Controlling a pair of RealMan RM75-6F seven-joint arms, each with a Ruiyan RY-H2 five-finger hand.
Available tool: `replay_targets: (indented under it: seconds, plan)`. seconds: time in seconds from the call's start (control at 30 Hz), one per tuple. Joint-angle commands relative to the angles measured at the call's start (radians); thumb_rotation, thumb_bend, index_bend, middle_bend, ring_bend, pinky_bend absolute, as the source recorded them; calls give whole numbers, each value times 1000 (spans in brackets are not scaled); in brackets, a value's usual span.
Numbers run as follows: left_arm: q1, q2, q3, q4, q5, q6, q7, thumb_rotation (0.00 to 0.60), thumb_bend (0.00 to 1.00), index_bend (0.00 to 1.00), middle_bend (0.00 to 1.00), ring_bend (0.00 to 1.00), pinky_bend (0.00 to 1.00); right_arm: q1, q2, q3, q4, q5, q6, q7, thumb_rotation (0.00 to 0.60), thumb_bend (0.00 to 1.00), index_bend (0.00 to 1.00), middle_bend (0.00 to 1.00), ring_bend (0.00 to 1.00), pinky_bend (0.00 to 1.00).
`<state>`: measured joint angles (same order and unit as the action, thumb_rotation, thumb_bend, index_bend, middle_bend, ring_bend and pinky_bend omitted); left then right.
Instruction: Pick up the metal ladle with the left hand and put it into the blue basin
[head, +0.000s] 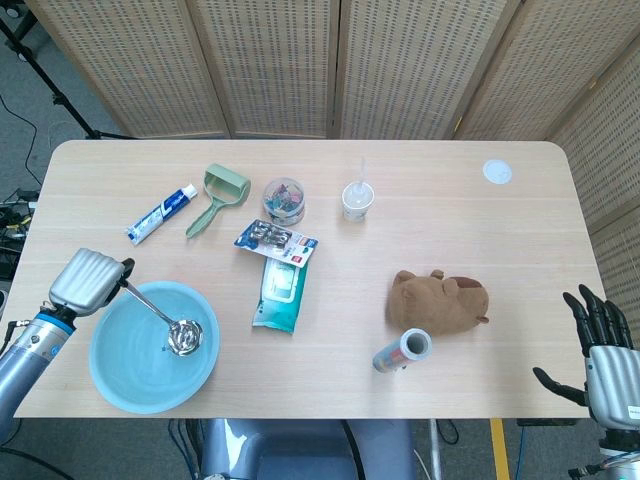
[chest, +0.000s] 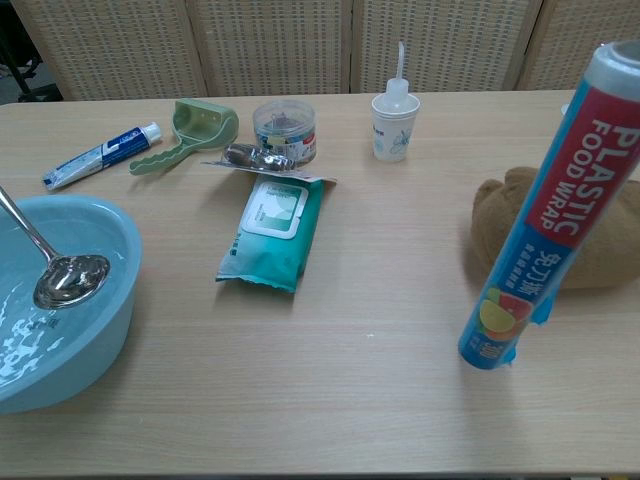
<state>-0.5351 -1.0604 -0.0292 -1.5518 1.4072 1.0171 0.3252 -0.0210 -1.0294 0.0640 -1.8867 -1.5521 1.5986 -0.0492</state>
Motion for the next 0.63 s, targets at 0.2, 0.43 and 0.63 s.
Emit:
replay_targets:
  seconds: [0.2,0.43,0.63]
  plan:
    - [19,47,5,-29,28,40,-22,600,613,899,971,912,861,-1,-1,-2,-3,-4,0,-2,600,0,0,0,0,0]
    - [44,102,9,-53,61,91,-44,600,613,899,971,911,862,-4,2,-6,-11,-14,7,0,600,0,0,0,0,0]
    - [62,148,8,-64,73,121,-65,600,613,899,971,912,862,-6,4,-6,-17,-21,12,4,600,0,0,0,0,0]
